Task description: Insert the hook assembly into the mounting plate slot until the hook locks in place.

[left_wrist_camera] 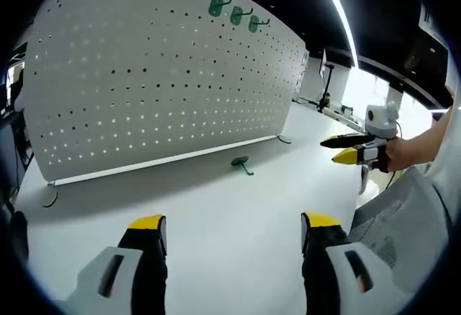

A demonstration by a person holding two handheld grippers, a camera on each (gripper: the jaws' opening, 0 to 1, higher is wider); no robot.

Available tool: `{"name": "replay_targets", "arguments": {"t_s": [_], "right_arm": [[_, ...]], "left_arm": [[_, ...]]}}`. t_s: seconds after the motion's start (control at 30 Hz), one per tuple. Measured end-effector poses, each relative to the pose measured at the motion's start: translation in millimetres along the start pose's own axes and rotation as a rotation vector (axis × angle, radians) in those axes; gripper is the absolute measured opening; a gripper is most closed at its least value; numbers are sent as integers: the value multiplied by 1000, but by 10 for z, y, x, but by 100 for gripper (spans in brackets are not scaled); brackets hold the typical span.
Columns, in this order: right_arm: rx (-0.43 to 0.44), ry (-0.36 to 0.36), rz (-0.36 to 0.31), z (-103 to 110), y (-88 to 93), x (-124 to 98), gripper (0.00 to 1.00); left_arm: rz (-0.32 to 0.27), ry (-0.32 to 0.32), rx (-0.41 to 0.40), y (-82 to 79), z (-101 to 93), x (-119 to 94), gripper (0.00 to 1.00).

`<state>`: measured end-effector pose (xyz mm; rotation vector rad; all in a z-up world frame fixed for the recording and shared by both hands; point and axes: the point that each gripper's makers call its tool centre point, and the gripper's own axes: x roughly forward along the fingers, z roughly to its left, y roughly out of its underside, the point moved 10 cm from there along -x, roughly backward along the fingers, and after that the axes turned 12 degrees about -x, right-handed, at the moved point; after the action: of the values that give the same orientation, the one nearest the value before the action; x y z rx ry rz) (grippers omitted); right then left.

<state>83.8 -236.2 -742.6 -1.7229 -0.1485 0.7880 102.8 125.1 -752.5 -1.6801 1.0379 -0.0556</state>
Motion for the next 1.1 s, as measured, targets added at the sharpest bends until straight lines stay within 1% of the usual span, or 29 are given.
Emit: {"name": "replay_targets", "arguments": {"t_s": [0.27, 0.4, 0.5, 0.53, 0.63, 0.67, 0.8, 0.9, 1.0, 1.1], "right_arm": [[3, 0, -4, -10, -5, 10, 58], [5, 0, -4, 0, -4, 8, 58], [5, 0, -1, 9, 9, 10, 58], [6, -1, 0, 14, 13, 10, 58], [5, -1, 1, 19, 17, 7, 58], [4, 2, 1, 20, 15, 3, 58], [5, 5, 1, 17, 23, -5, 58], [4, 8, 4, 13, 27, -9, 58], [-4, 6, 5, 14, 20, -8, 58], [-12, 3, 4, 12, 9, -5, 59]], "left_arm": [[12, 5, 9, -17, -3, 26, 78], [32, 19, 51, -113, -8, 91, 78], [59, 31, 105, -228, 2, 180, 78], [62, 32, 114, -245, 6, 195, 77], [103, 53, 184, -383, 9, 289, 77], [103, 57, 198, -421, 11, 316, 77], [135, 95, 265, -564, 1, 420, 77], [164, 122, 310, -629, -8, 499, 77], [202, 142, 360, -662, -29, 571, 78], [226, 161, 391, -680, -43, 643, 78]]}}
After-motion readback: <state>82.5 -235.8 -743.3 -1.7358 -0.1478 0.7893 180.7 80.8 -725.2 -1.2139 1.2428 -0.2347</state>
